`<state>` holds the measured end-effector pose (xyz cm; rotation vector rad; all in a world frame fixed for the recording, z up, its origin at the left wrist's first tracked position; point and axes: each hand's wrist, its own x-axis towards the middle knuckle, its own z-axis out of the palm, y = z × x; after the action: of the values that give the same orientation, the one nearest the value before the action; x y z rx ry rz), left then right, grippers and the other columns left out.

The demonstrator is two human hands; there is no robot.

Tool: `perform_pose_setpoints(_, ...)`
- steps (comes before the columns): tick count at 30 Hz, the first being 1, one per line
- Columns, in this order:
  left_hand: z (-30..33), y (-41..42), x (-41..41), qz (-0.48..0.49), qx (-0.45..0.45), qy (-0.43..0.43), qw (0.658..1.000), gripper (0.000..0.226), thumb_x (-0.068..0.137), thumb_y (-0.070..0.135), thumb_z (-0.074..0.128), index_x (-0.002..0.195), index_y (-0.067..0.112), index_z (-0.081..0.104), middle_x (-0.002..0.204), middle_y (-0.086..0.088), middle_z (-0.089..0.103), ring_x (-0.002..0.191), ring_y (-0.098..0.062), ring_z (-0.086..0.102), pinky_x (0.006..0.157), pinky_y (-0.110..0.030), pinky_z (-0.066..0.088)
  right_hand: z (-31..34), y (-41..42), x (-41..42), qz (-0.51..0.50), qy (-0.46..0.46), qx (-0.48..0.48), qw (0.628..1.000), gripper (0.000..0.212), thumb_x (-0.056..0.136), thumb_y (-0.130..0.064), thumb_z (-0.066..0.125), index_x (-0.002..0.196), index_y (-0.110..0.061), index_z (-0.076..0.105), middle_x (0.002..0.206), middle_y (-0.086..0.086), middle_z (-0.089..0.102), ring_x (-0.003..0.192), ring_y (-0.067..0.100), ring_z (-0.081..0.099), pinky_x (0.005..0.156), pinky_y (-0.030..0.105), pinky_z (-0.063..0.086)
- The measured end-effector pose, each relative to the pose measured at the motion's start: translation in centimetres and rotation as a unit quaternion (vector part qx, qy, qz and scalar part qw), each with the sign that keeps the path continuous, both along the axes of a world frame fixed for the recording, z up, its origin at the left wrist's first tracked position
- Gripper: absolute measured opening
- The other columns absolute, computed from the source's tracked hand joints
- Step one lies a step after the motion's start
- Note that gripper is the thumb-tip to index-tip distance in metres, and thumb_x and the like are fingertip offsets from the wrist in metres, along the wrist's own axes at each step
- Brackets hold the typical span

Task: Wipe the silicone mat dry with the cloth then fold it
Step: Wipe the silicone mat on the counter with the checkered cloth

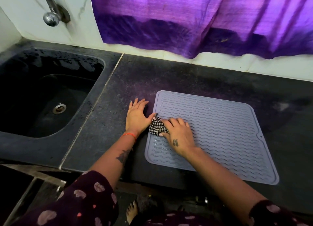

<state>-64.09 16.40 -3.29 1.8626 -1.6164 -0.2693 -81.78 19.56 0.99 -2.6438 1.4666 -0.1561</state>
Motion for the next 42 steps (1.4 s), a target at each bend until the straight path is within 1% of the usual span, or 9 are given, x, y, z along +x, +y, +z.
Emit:
perform_pose_setpoints(4, -0.1, 0.0, 0.2, 0.001, -0.01, 0.027, 1.0, 0.061, 0.078, 0.043, 0.071, 0.127, 0.011, 0.054, 0.141, -0.007, 0.048, 0.14, -0.026, 0.027, 0.116, -0.032, 0.002, 0.8, -0.6, 0.2, 0.013, -0.012, 0.009, 1.0, 0.052, 0.088, -0.039, 0.056, 0.136, -0.022, 0.042, 0.13, 0.0, 0.042, 0.114, 0.023, 0.043, 0.093, 0.038, 0.039)
perform_pose_setpoints(8, -0.2, 0.0, 0.2, -0.006, -0.014, 0.027, 1.0, 0.06, 0.079, 0.042, 0.07, 0.127, 0.011, 0.054, 0.141, -0.007, 0.047, 0.14, -0.027, 0.026, 0.117, -0.034, 0.004, 0.3, 1.6, 0.0, 0.061, -0.009, 0.001, 0.998, 0.049, 0.088, -0.035, 0.057, 0.134, -0.022, 0.046, 0.128, -0.002, 0.049, 0.114, 0.025, 0.046, 0.09, 0.038, 0.039)
perform_pose_setpoints(15, -0.3, 0.1, 0.2, -0.011, -0.015, 0.013, 1.0, 0.058, 0.08, 0.041, 0.069, 0.127, 0.01, 0.054, 0.14, -0.008, 0.048, 0.14, -0.028, 0.027, 0.118, -0.036, 0.006, 1.7, 1.9, -0.1, 0.117, 0.025, 0.011, 0.993, 0.045, 0.092, -0.03, 0.05, 0.137, -0.026, 0.041, 0.13, -0.003, 0.046, 0.117, 0.024, 0.041, 0.094, 0.039, 0.036)
perform_pose_setpoints(23, -0.4, 0.1, 0.1, -0.013, -0.009, 0.002, 1.0, 0.059, 0.082, 0.044, 0.065, 0.129, 0.011, 0.052, 0.141, -0.007, 0.047, 0.14, -0.027, 0.026, 0.118, -0.036, 0.006, 1.2, 2.7, -0.9, 0.118, -0.001, 0.043, 0.992, 0.046, 0.092, -0.033, 0.05, 0.137, -0.029, 0.042, 0.13, -0.007, 0.048, 0.116, 0.022, 0.041, 0.093, 0.037, 0.034)
perform_pose_setpoints(27, -0.3, 0.1, 0.2, -0.011, -0.005, -0.003, 1.0, 0.059, 0.083, 0.045, 0.065, 0.129, 0.011, 0.052, 0.141, -0.007, 0.047, 0.14, -0.027, 0.026, 0.118, -0.036, 0.005, 0.1, 4.7, -1.6, 0.12, -0.031, 0.021, 0.992, 0.043, 0.08, -0.032, 0.057, 0.123, -0.029, 0.056, 0.115, -0.007, 0.059, 0.095, 0.023, 0.055, 0.076, 0.043, 0.049)
perform_pose_setpoints(30, -0.3, 0.1, 0.1, -0.013, 0.0, -0.007, 1.0, 0.058, 0.083, 0.045, 0.064, 0.129, 0.011, 0.052, 0.141, -0.007, 0.047, 0.14, -0.027, 0.025, 0.118, -0.036, 0.005, 0.5, 3.8, -1.6, 0.134, -0.026, 0.049, 0.989, 0.043, 0.088, -0.03, 0.056, 0.13, -0.029, 0.05, 0.123, -0.006, 0.053, 0.107, 0.022, 0.047, 0.088, 0.04, 0.041)
perform_pose_setpoints(36, -0.4, 0.1, 0.1, -0.007, 0.002, -0.009, 1.0, 0.059, 0.083, 0.046, 0.064, 0.128, 0.01, 0.053, 0.141, -0.007, 0.047, 0.14, -0.026, 0.026, 0.118, -0.036, 0.007, -0.3, 5.4, -2.0, 0.191, -0.023, -0.033, 0.981, 0.044, 0.075, -0.031, 0.07, 0.117, -0.03, 0.058, 0.106, -0.008, 0.061, 0.088, 0.02, 0.058, 0.07, 0.033, 0.048)
perform_pose_setpoints(38, -0.4, 0.1, 0.1, -0.007, 0.002, -0.013, 1.0, 0.058, 0.083, 0.047, 0.063, 0.128, 0.011, 0.053, 0.141, -0.006, 0.048, 0.14, -0.026, 0.026, 0.118, -0.037, 0.008, -0.2, 4.9, -2.4, 0.211, -0.022, -0.021, 0.977, 0.041, 0.079, -0.031, 0.067, 0.119, -0.029, 0.059, 0.11, -0.007, 0.062, 0.09, 0.021, 0.058, 0.072, 0.033, 0.048)
perform_pose_setpoints(42, -0.4, 0.2, 0.1, -0.005, 0.004, -0.015, 1.0, 0.057, 0.084, 0.047, 0.063, 0.128, 0.011, 0.053, 0.141, -0.006, 0.047, 0.14, -0.027, 0.026, 0.118, -0.037, 0.008, 1.0, 3.4, -3.8, 0.201, -0.041, 0.07, 0.976, 0.037, 0.092, -0.03, 0.051, 0.13, -0.027, 0.051, 0.127, -0.005, 0.055, 0.11, 0.02, 0.048, 0.088, 0.036, 0.04)
